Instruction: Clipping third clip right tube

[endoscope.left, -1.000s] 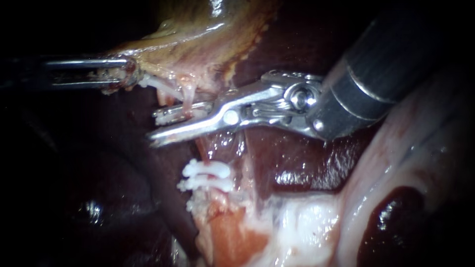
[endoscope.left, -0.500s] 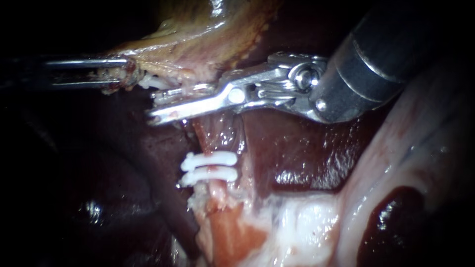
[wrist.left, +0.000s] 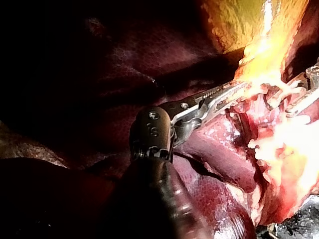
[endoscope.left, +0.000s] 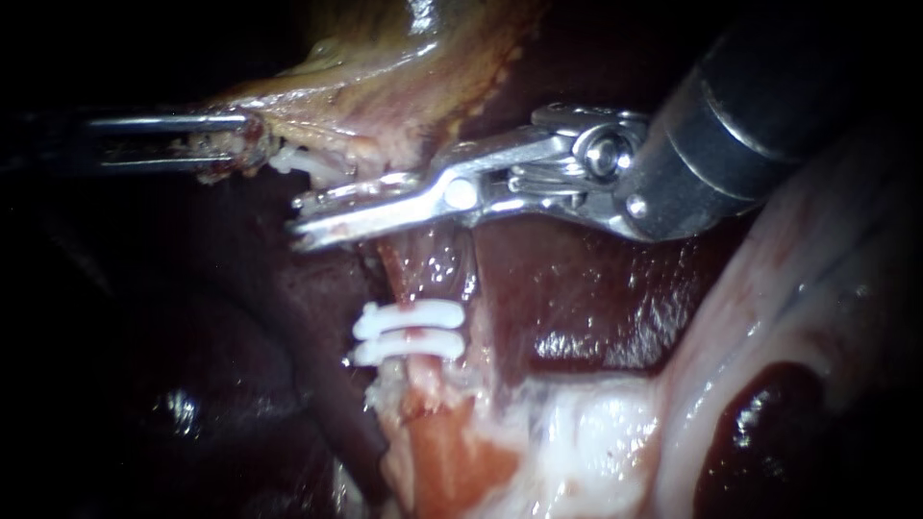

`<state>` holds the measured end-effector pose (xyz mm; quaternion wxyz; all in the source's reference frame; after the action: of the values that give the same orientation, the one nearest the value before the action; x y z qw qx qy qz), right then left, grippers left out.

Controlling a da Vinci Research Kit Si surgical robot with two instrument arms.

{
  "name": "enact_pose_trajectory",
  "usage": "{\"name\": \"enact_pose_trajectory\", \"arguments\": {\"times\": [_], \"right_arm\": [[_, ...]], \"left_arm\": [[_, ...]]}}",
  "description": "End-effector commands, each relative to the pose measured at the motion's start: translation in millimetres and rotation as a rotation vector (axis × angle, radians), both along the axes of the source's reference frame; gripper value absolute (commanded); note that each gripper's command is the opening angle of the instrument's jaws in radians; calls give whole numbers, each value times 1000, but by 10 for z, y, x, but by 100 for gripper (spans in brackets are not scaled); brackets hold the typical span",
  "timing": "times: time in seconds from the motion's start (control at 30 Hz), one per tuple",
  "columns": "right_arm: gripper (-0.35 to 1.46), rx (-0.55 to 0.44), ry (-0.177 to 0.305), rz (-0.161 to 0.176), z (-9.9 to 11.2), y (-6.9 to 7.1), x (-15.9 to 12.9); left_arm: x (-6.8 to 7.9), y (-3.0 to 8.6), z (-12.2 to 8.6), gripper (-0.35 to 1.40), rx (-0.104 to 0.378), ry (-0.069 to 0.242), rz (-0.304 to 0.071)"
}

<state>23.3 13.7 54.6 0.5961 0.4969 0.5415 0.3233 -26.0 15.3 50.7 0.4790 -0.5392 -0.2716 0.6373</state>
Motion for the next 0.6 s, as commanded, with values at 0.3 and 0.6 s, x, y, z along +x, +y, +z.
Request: {"name": "enact_pose_trajectory", "arguments": {"times": [0.3,0.6], "right_arm": [[-12,0,0,-1,0,0,-1],[-35,0,-3,-6,-4,-1,-3]], "left_arm": [[0,0,0,-35,0,0,0],[0,0,0,-35,0,0,0]]}}
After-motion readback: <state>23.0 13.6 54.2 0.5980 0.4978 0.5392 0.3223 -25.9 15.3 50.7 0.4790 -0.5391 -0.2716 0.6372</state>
